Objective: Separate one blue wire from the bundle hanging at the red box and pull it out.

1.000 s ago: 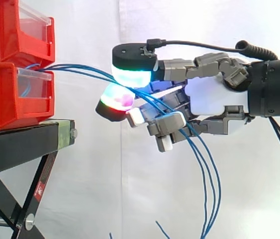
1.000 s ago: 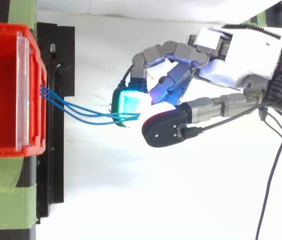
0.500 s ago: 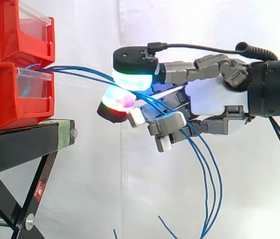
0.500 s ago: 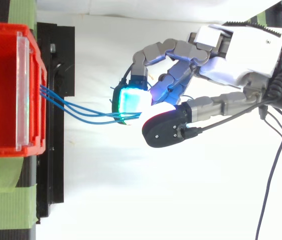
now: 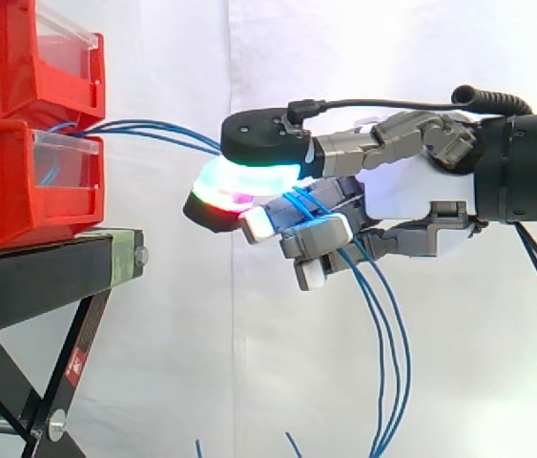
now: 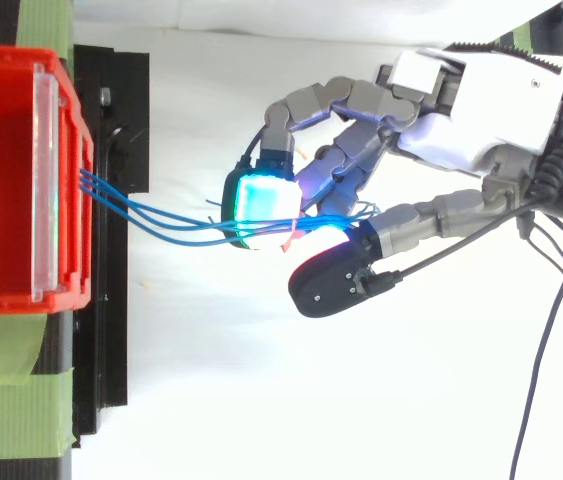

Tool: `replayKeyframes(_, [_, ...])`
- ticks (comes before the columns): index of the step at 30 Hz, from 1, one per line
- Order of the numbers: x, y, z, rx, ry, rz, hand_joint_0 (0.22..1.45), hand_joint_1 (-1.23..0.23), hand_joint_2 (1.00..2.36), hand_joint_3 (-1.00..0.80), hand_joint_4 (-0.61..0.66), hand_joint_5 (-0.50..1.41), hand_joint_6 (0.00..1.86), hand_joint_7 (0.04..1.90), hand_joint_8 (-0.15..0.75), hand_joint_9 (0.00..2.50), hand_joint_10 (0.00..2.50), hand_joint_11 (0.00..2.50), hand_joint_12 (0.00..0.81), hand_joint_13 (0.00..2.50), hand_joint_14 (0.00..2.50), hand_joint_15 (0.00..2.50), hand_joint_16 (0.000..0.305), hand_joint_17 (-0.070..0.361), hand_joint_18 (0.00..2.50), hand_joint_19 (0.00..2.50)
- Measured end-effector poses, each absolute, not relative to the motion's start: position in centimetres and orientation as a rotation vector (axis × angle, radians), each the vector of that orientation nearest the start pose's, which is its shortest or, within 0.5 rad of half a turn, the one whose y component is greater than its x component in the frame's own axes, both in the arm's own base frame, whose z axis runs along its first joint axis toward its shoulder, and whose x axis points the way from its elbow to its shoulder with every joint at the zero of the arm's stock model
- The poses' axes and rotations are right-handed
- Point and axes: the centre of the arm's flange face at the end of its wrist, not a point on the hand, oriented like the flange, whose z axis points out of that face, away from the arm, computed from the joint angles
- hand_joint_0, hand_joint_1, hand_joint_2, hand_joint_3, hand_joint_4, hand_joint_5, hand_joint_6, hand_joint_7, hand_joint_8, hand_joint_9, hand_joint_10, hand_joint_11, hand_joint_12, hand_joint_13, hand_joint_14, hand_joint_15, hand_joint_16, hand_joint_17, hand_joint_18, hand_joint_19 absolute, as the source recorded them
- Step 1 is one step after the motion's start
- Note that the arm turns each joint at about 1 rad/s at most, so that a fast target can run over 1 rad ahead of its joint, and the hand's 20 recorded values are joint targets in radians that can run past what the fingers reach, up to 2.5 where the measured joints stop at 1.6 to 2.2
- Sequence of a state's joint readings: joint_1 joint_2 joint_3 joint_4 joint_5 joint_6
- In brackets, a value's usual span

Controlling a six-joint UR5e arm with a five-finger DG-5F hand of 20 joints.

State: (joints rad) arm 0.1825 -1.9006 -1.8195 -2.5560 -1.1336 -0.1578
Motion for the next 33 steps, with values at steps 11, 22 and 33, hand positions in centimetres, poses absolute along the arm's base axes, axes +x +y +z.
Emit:
replayKeyframes(11, [57.93,-7.15,25.09,1.216,1.102,0.903,0.56,-0.62,1.00,-0.50,0.22,-0.21,0.78,1.07,0.383,0.97,0.02,0.92,0.329,1.35,0.00,1.75,0.045,0.102,0.80,1.10])
replayKeyframes(22, [57.90,-7.15,25.06,1.217,1.104,0.902,0.62,-0.63,1.02,-0.29,0.22,-0.21,0.83,1.10,0.389,1.08,0.02,1.05,0.325,1.39,0.00,1.75,0.045,0.100,0.84,1.11])
replayKeyframes(33, [57.93,-7.15,25.08,1.216,1.101,0.903,0.64,-0.78,1.02,-0.22,0.18,-0.21,0.84,1.07,0.388,1.05,0.02,1.04,0.321,1.36,0.00,1.73,0.046,0.103,0.82,1.10])
